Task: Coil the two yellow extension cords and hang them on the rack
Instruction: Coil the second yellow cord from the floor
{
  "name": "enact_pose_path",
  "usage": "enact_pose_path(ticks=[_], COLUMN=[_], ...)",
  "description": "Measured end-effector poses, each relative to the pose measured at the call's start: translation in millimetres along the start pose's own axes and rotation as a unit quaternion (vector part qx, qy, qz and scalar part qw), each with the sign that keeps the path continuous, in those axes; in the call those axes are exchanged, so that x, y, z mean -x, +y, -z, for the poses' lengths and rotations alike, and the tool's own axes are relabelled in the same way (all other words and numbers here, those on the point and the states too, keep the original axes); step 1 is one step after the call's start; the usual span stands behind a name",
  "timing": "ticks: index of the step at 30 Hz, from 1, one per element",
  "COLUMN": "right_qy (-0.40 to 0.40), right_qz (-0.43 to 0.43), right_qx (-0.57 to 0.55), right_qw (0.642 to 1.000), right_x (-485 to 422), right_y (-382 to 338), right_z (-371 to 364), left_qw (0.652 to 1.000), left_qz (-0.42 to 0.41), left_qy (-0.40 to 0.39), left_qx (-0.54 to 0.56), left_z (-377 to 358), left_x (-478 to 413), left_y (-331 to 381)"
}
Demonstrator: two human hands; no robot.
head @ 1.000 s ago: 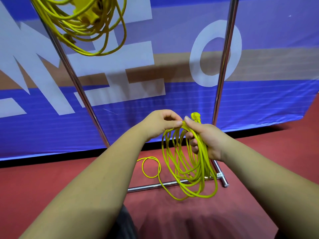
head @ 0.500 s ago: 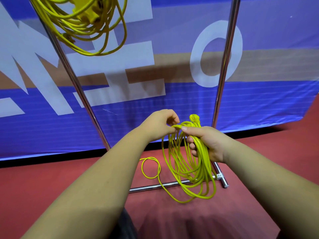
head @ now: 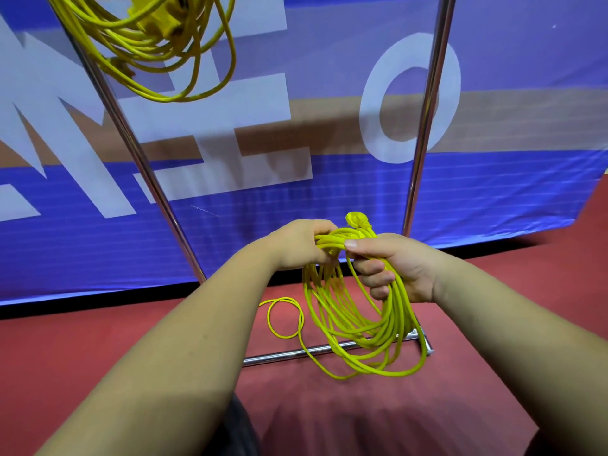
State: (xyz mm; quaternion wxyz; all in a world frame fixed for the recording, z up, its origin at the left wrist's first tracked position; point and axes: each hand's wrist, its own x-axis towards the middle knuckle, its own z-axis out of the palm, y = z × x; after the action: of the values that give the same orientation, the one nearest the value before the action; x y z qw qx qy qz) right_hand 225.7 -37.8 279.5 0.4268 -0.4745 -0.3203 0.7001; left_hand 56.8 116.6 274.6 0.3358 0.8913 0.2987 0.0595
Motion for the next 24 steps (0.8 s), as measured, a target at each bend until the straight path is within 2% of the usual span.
enact_pose_path(ticks=[3, 12, 16, 19, 21, 24], right_qy=[0.000, 0.024, 0.119, 0.180, 0.215, 0.266], right_qz=[0.000, 0.074, 0.107, 0.139, 0.153, 0.168], right_qx=[0.031, 0.127, 0.208, 0.186, 0.160, 0.126], right_qw=[1.000, 0.989, 0.965, 0.956, 0.951, 0.941], right_x=[2, 15, 13, 9, 9, 11], right_y=[-1, -17, -20, -22, -23, -25], right_z=[2, 10, 13, 11, 13, 22], left_qw=[1.000, 0.997, 0.994, 0.989, 0.986, 0.982], left_qz=[0.014, -0.001, -0.014, -0.019, 0.008, 0.123], left_qy=[-0.002, 0.069, 0.106, 0.149, 0.164, 0.127], left_qx=[-0.019, -0.026, -0.035, -0.014, 0.027, 0.069], left_z=[-3, -2, 1, 1, -3, -14], left_x=[0, -10, -14, -21, -27, -33], left_y=[5, 20, 26, 28, 24, 0])
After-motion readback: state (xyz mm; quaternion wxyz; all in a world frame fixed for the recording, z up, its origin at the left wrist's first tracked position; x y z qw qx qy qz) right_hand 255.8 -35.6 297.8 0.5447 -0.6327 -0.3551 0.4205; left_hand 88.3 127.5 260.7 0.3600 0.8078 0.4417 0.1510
